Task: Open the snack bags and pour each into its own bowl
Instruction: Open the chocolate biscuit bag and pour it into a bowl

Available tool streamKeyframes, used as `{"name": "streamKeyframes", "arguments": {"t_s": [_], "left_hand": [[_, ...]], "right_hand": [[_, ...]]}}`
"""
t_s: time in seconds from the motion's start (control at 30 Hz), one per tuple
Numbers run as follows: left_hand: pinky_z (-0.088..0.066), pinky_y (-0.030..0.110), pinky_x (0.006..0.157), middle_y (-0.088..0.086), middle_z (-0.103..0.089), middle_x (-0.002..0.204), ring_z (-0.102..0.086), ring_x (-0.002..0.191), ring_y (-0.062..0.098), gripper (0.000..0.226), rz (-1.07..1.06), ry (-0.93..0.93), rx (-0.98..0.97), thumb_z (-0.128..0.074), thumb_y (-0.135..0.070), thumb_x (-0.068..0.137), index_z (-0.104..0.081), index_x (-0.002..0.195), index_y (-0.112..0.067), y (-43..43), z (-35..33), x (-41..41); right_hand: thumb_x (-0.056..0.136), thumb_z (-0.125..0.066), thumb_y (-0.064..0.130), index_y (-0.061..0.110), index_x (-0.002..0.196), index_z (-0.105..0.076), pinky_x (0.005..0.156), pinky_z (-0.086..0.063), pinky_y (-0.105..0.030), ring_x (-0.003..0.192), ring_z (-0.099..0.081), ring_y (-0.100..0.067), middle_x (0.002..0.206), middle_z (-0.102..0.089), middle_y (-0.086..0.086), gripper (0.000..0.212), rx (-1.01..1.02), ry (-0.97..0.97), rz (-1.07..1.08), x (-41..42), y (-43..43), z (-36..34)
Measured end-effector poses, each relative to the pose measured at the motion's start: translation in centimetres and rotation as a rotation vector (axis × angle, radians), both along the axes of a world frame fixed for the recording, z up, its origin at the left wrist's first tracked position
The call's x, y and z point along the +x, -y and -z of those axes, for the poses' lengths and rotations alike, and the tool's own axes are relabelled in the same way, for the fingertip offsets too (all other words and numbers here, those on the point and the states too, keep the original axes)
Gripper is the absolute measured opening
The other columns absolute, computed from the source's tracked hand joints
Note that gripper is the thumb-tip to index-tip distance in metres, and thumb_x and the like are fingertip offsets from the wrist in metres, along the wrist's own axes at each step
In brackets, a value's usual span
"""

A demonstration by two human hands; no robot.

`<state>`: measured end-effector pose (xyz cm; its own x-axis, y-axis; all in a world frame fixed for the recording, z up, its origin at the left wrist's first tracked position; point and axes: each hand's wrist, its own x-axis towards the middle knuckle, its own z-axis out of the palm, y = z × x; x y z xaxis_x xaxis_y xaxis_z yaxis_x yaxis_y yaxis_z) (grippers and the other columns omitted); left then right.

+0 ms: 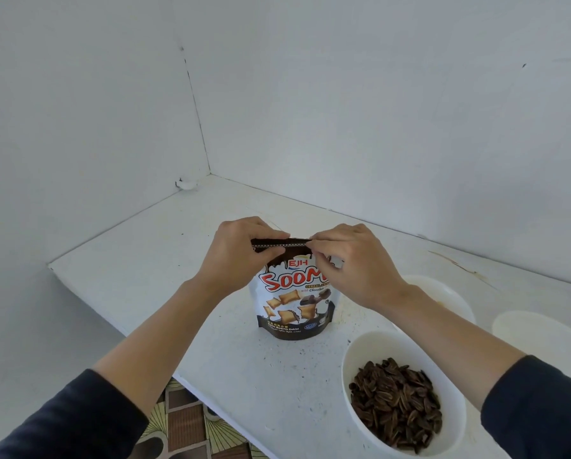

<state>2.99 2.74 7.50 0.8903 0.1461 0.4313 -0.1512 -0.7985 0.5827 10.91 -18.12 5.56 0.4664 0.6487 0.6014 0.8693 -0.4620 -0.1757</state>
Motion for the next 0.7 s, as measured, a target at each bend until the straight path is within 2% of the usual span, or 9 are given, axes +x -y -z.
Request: {"name": "streamKeyframes", "arguments": {"t_s": [0.17, 0.43, 0.6, 0.7], "left_hand": [[-0.057, 0.023, 0.072, -0.010, -0.074, 0.090, -0.070, 0.085, 0.008, 0.022, 0.002, -0.010, -0.024, -0.079, -0.013, 0.085, -0.082, 0.105, -0.021, -0.2, -0.2, 0.4], [-0.056, 0.021, 0.073, -0.006, -0.077, 0.094, -0.071, 0.087, 0.009, 0.020, -0.055, -0.073, -0.104, -0.081, -0.017, 0.084, -0.082, 0.103, -0.020, -0.5, -0.1, 0.8], [-0.055, 0.018, 0.071, -0.008, -0.077, 0.092, -0.071, 0.086, 0.008, 0.018, -0.056, -0.085, -0.123, -0.082, -0.017, 0.083, -0.082, 0.101, -0.020, -0.8, 0.0, 1.0], [-0.057, 0.018, 0.072, -0.009, -0.077, 0.090, -0.071, 0.085, 0.007, 0.017, -0.053, -0.072, -0.131, -0.082, -0.016, 0.083, -0.082, 0.099, -0.020, -0.8, 0.1, 1.0]], "right_hand": [[0.093, -0.066, 0.020, 0.016, 0.112, -0.075, 0.078, -0.049, -0.036, 0.087, -0.068, -0.019, 0.097, -0.076, 0.004, 0.022, 0.000, 0.001, -0.009, 0.3, -0.4, -0.3], [0.090, -0.065, 0.018, 0.015, 0.103, -0.079, 0.079, -0.051, -0.037, 0.082, -0.070, -0.020, 0.090, -0.078, 0.003, 0.019, -0.008, 0.025, -0.063, 0.8, -0.8, -0.7], [0.093, -0.063, 0.020, 0.015, 0.099, -0.078, 0.074, -0.053, -0.038, 0.074, -0.068, -0.017, 0.084, -0.077, 0.005, 0.017, 0.023, -0.068, -0.118, 0.9, -1.0, -0.7], [0.092, -0.066, 0.021, 0.018, 0.099, -0.074, 0.070, -0.056, -0.036, 0.075, -0.066, -0.012, 0.085, -0.075, 0.006, 0.012, 0.062, -0.215, -0.117, 1.1, -1.3, -0.8]]}}
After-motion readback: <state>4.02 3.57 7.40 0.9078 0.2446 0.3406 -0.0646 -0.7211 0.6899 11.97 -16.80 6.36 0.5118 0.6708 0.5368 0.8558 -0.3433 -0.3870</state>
